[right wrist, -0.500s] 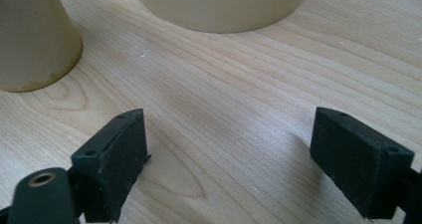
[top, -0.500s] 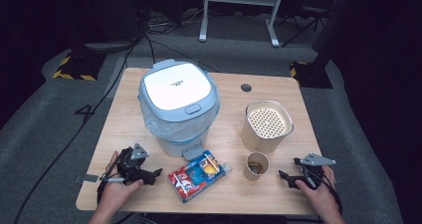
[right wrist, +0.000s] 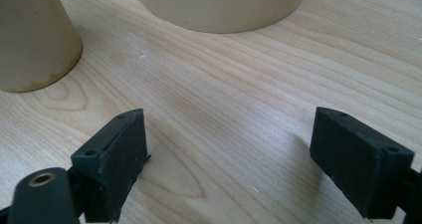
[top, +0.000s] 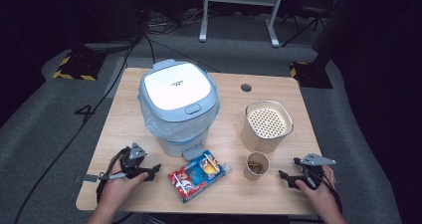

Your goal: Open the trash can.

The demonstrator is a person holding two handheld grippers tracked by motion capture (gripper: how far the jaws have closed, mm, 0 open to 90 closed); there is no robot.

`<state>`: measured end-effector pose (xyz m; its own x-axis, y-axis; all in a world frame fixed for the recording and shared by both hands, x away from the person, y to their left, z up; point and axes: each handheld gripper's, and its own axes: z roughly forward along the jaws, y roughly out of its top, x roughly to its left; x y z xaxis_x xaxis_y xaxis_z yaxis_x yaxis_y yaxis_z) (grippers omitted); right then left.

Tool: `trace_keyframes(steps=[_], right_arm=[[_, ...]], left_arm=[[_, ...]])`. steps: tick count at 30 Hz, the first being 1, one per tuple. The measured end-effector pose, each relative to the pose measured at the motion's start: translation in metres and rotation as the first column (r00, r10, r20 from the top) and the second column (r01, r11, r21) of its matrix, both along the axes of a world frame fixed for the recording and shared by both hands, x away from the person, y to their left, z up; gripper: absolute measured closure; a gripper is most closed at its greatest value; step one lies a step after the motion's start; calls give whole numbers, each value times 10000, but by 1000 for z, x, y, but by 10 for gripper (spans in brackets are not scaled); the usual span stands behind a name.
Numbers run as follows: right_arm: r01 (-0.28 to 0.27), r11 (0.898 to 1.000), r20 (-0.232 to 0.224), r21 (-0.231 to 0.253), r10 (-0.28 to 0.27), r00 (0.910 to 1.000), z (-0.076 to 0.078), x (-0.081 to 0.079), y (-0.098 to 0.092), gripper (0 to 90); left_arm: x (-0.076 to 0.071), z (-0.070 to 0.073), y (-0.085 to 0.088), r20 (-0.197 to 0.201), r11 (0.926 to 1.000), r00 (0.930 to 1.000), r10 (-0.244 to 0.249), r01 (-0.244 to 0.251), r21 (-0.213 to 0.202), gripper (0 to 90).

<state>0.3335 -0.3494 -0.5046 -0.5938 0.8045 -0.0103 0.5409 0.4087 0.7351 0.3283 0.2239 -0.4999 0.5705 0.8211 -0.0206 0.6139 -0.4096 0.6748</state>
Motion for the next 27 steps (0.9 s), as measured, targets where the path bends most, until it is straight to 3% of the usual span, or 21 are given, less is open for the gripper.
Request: trace_keyframes(steps=[1,4,10,19,24,27], right_arm=[[2,10000,0,1,-2,10000,0,0,0,150],[-1,10000,2,-1,1,10000,0,0,0,151],[1,10000,1,0,-1,10000,0,0,0,150],[1,10000,0,-1,-1,10000,0,0,0,150],[1,10000,3,0,-1,10000,0,0,0,151],[-3,10000,3,1,3,10000,0,0,0,150]], left_arm=[[0,2,0,-115,10000,9999,22,-22,28,289],[0,7,-1,-52,9998,9998,-185,185,123,318],[-3,32,-4,135,9951,9954,-950,953,-269,440],[-11,62,-5,365,9896,9910,-1284,1305,-608,530],[-15,81,-4,790,9833,9882,-1310,1397,-1167,576],[-18,93,-4,1201,9757,9824,-1429,1602,-1496,598]])
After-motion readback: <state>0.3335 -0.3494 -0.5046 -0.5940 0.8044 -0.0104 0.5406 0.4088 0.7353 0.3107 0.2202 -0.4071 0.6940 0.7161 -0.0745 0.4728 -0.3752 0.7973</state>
